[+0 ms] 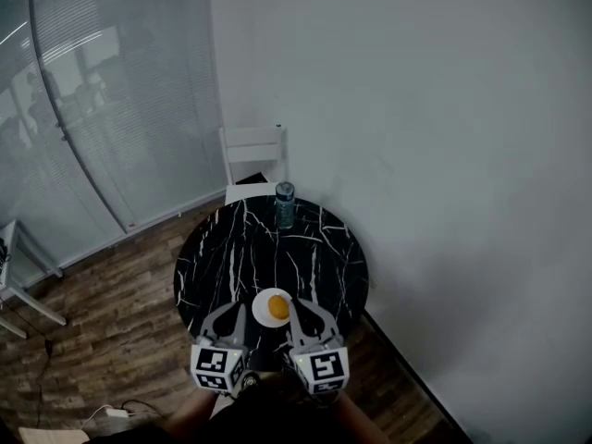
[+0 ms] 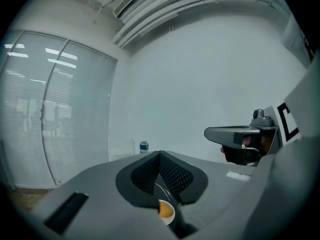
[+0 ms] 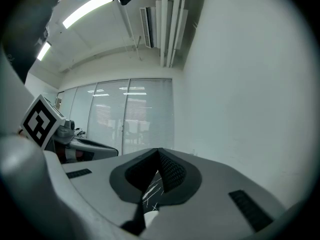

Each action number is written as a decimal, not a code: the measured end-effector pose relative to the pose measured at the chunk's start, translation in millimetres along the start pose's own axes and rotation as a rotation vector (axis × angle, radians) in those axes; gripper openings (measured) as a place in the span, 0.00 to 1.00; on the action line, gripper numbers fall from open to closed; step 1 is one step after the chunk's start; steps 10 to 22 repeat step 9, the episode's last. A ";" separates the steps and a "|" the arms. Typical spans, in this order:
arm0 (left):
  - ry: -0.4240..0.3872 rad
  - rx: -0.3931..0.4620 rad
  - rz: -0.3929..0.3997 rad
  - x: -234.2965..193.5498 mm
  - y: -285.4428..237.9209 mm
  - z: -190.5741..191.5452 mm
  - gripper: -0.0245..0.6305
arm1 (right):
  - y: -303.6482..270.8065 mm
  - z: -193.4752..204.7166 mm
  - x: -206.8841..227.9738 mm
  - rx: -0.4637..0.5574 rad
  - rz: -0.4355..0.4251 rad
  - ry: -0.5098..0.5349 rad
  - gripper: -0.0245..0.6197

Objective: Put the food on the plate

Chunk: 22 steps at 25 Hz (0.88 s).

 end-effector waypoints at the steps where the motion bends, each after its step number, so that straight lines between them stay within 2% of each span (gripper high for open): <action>1: 0.000 0.000 -0.001 0.1 -1.2 0.3 0.04 | -0.6 1.7 0.4 -0.005 0.000 -0.004 0.03; 22: 0.001 0.012 -0.007 -6.7 -5.9 0.0 0.04 | -9.0 2.9 -4.3 -0.029 -0.020 0.012 0.03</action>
Point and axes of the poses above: the fingertips, and each gripper's own axes: y backward along the fingers, x to its right, z out of its underside, the point moved 5 cm from there along y, backward along the fingers, and after that the axes turned 9 degrees about -x, right-handed, at the moved point
